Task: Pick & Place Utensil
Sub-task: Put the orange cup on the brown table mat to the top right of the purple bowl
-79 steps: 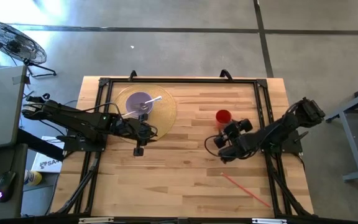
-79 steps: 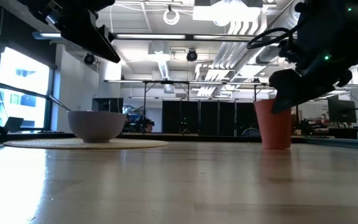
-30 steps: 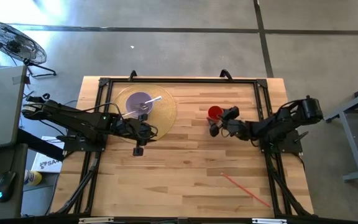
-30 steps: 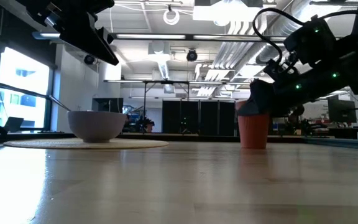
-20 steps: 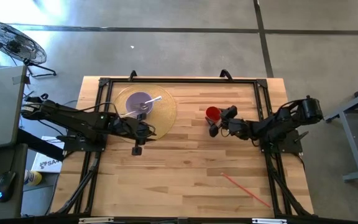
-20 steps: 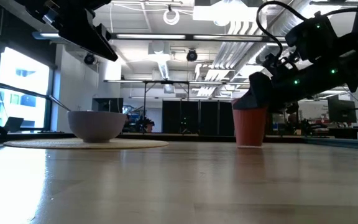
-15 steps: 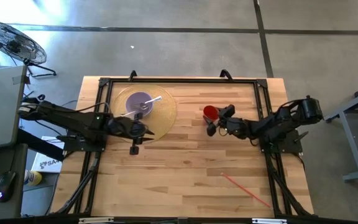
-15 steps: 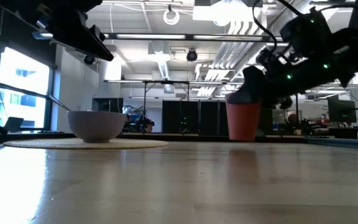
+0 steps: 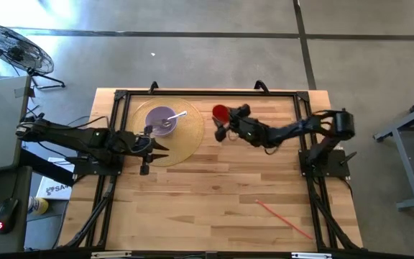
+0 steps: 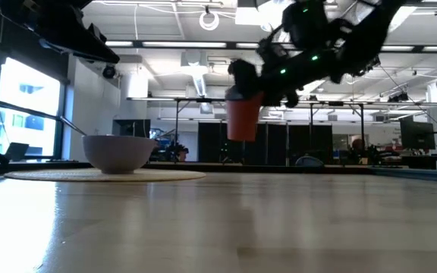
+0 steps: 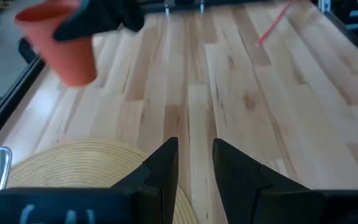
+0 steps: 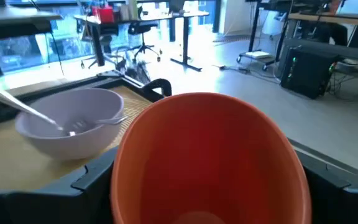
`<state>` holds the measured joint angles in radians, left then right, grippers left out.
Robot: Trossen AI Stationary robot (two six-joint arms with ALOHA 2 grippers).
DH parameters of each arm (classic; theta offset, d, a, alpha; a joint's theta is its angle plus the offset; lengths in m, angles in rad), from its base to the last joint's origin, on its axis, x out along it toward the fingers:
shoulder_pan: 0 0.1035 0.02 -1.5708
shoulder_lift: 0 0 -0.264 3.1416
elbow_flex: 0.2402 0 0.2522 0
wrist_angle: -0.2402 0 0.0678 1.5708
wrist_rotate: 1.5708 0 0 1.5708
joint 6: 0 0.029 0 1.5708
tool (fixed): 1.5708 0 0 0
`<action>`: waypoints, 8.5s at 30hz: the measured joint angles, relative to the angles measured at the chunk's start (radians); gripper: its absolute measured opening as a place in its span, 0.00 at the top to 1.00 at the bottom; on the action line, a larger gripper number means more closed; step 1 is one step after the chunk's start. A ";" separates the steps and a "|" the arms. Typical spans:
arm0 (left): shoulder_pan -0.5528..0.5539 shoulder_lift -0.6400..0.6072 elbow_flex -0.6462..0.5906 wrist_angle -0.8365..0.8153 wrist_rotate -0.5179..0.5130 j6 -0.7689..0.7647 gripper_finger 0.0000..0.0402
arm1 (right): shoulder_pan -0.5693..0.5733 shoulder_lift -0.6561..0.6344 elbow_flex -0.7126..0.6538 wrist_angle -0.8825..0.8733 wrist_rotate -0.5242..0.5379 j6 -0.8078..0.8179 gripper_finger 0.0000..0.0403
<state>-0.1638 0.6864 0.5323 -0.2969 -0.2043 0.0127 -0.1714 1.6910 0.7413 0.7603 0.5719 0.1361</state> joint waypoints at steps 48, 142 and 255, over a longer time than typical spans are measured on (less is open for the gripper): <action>0.000 -0.103 0.001 -0.125 0.032 -0.071 0.76 | -0.061 0.396 0.554 -0.281 -0.133 -0.070 0.21; 0.000 0.037 -0.046 0.063 -0.116 -0.116 0.76 | -0.011 0.395 0.373 -0.259 -0.290 -0.029 0.01; 0.839 0.990 0.980 -0.429 0.302 0.533 0.98 | 0.429 0.136 0.373 -0.868 -0.073 0.110 0.02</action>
<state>0.6755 1.6759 1.5127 -0.7255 0.0974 0.5461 0.2577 1.8267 1.1141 -0.1081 0.4988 0.2459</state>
